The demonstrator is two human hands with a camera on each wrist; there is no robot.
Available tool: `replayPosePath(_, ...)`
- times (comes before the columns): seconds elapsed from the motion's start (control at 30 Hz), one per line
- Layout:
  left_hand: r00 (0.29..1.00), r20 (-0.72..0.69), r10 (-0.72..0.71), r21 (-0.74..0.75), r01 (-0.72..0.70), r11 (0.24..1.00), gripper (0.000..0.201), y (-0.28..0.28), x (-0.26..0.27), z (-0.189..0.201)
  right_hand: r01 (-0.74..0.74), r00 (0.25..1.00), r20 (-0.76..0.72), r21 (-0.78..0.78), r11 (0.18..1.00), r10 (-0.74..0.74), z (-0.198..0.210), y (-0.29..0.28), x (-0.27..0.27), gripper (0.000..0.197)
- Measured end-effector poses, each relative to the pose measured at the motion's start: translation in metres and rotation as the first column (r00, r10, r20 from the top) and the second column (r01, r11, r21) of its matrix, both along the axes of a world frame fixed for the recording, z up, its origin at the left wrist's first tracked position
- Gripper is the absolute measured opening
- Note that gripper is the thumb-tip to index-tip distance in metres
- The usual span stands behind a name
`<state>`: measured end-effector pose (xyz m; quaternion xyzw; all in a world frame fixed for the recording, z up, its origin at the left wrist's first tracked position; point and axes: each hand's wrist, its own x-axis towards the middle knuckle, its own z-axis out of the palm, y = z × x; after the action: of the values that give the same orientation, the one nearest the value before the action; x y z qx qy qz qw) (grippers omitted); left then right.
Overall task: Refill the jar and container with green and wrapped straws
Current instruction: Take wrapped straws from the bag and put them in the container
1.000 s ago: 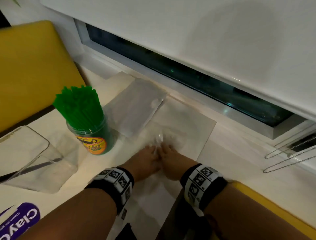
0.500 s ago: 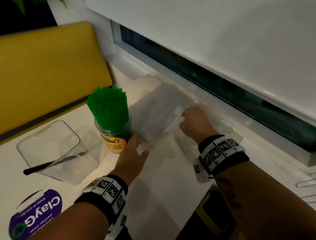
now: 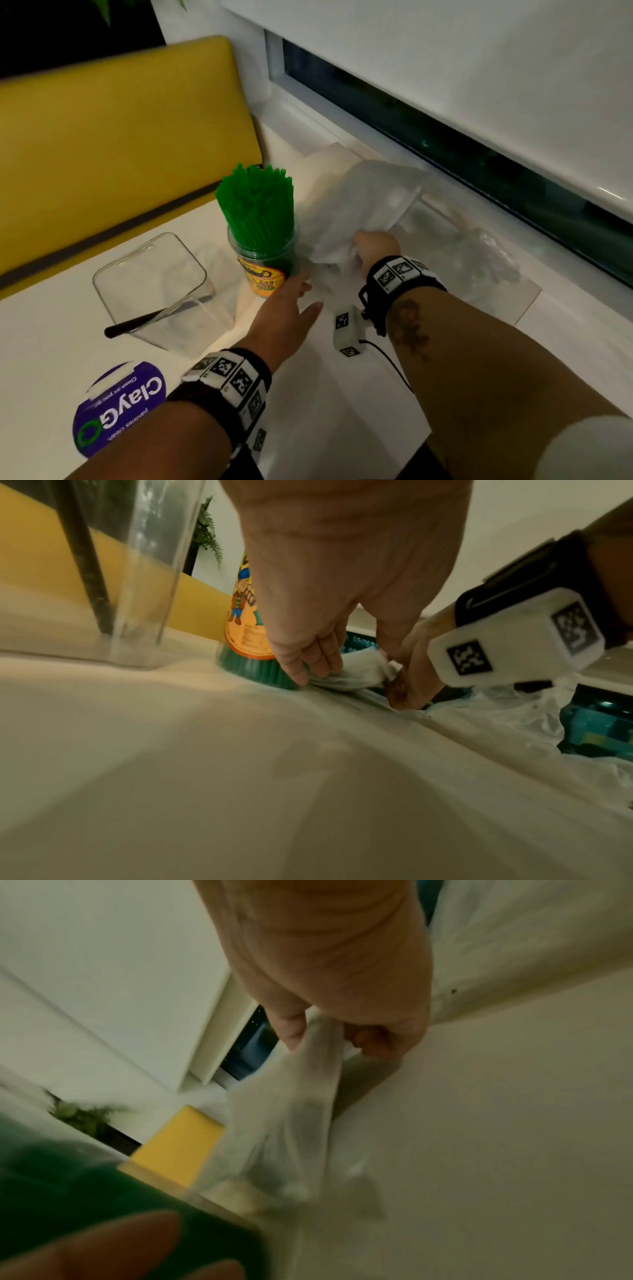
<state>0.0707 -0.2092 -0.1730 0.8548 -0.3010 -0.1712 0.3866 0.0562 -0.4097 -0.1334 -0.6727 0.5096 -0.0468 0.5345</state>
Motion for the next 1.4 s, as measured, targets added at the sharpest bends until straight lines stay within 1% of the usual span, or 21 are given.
replayPosePath(0.1, 1.000, -0.003, 0.021, -0.104, -0.021, 0.994, 0.046, 0.000, -0.006, 0.004, 0.184, 0.948, 0.252, 0.064, 0.981, -0.194, 0.034, 0.002, -0.005, 0.030)
replayPosePath(0.2, 0.999, -0.040, 0.027, -0.272, -0.037, 0.961, 0.040, -0.005, -0.014, 0.015, 0.100, 0.964, 0.263, -0.198, 0.975, -0.046, 0.087, -0.001, -0.040, 0.031)
replayPosePath(0.27, 0.998, -0.049, 0.034, -0.366, -0.049, 0.929, 0.050, -0.007, -0.019, 0.025, -0.026, 0.987, 0.129, -0.452, 0.892, 0.094, 0.122, -0.008, -0.081, 0.030)
replayPosePath(0.33, 0.998, -0.061, 0.017, -0.445, -0.043, 0.895, 0.059, -0.009, -0.026, 0.034, -0.170, 0.980, -0.018, -0.585, 0.793, 0.198, 0.153, -0.010, -0.128, 0.034)
replayPosePath(0.4, 0.996, -0.089, 0.022, -0.519, -0.066, 0.852, 0.039, -0.011, -0.033, 0.042, -0.381, 0.924, -0.272, -0.609, 0.695, 0.268, 0.170, -0.009, -0.168, 0.036)
replayPosePath(0.43, 0.977, -0.213, 0.002, -0.569, -0.126, 0.813, 0.026, -0.012, -0.035, 0.047, -0.494, 0.863, -0.403, -0.551, 0.672, 0.304, 0.170, -0.008, -0.180, 0.030)
replayPosePath(0.47, 0.908, -0.413, -0.072, -0.604, -0.213, 0.768, 0.018, -0.013, -0.038, 0.054, -0.597, 0.785, -0.508, -0.463, 0.655, 0.356, 0.167, -0.004, -0.190, 0.023)
replayPosePath(0.53, 0.662, -0.707, -0.248, -0.581, -0.343, 0.738, 0.037, -0.009, -0.039, 0.066, -0.745, 0.622, -0.603, -0.260, 0.614, 0.499, 0.149, 0.005, -0.199, 0.019)
replayPosePath(0.6, 0.546, -0.776, -0.316, -0.532, -0.296, 0.793, 0.067, 0.001, -0.033, 0.069, -0.811, 0.509, -0.634, -0.126, 0.571, 0.582, 0.121, 0.019, -0.199, 0.023)
replayPosePath(0.63, 0.536, -0.775, -0.335, -0.512, -0.220, 0.830, 0.074, 0.008, -0.030, 0.069, -0.833, 0.471, -0.653, -0.106, 0.544, 0.594, 0.105, 0.025, -0.197, 0.025)
replayPosePath(0.7, 0.573, -0.756, -0.316, -0.427, -0.067, 0.902, 0.071, 0.021, -0.028, 0.069, -0.865, 0.432, -0.690, -0.135, 0.483, 0.581, 0.076, 0.040, -0.192, 0.029)
replayPosePath(0.73, 0.661, -0.697, -0.277, -0.370, -0.001, 0.929, 0.060, 0.027, -0.025, 0.065, -0.869, 0.439, -0.693, -0.167, 0.465, 0.571, 0.065, 0.047, -0.189, 0.028)
replayPosePath(0.8, 0.902, -0.385, -0.196, -0.194, 0.129, 0.972, 0.043, 0.036, -0.017, 0.058, -0.851, 0.489, -0.666, -0.222, 0.477, 0.562, 0.048, 0.061, -0.181, 0.018)
replayPosePath(0.83, 0.954, -0.244, -0.176, -0.119, 0.151, 0.981, 0.040, 0.040, -0.015, 0.057, -0.837, 0.516, -0.652, -0.243, 0.491, 0.556, 0.043, 0.067, -0.177, 0.012)
replayPosePath(0.9, 0.981, -0.099, -0.169, -0.071, 0.163, 0.984, 0.044, 0.045, -0.016, 0.060, -0.811, 0.563, -0.623, -0.290, 0.508, 0.543, 0.033, 0.076, -0.167, 0.008)
replayPosePath(1.0, 0.963, 0.112, -0.243, 0.129, 0.229, 0.965, 0.056, 0.053, -0.014, 0.058, -0.808, 0.588, -0.583, -0.385, 0.447, 0.560, 0.027, 0.085, -0.154, 0.026)
replayPosePath(1.07, 0.949, 0.206, -0.239, 0.270, 0.180, 0.946, 0.036, 0.057, -0.014, 0.055, -0.810, 0.582, -0.536, -0.447, 0.380, 0.612, 0.030, 0.093, -0.141, 0.044)
replayPosePath(1.13, 0.981, 0.154, -0.116, 0.184, 0.087, 0.979, 0.013, 0.062, -0.012, 0.055, -0.784, 0.588, -0.420, -0.508, 0.358, 0.691, 0.037, 0.106, -0.124, 0.054)
replayPosePath(1.17, 0.994, 0.090, -0.069, 0.098, 0.060, 0.993, 0.011, 0.065, -0.011, 0.055, -0.768, 0.586, -0.364, -0.535, 0.352, 0.724, 0.041, 0.112, -0.116, 0.053)
replayPosePath(1.27, 0.997, -0.083, -0.007, -0.138, -0.005, 0.990, 0.019, 0.072, -0.012, 0.058, -0.704, 0.583, -0.213, -0.614, 0.357, 0.784, 0.048, 0.126, -0.099, 0.034)
replayPosePath(1.4, 0.995, -0.099, 0.031, -0.190, -0.050, 0.981, 0.017, 0.079, -0.016, 0.063, -0.639, 0.594, -0.160, -0.690, 0.341, 0.788, 0.051, 0.139, -0.091, 0.016)
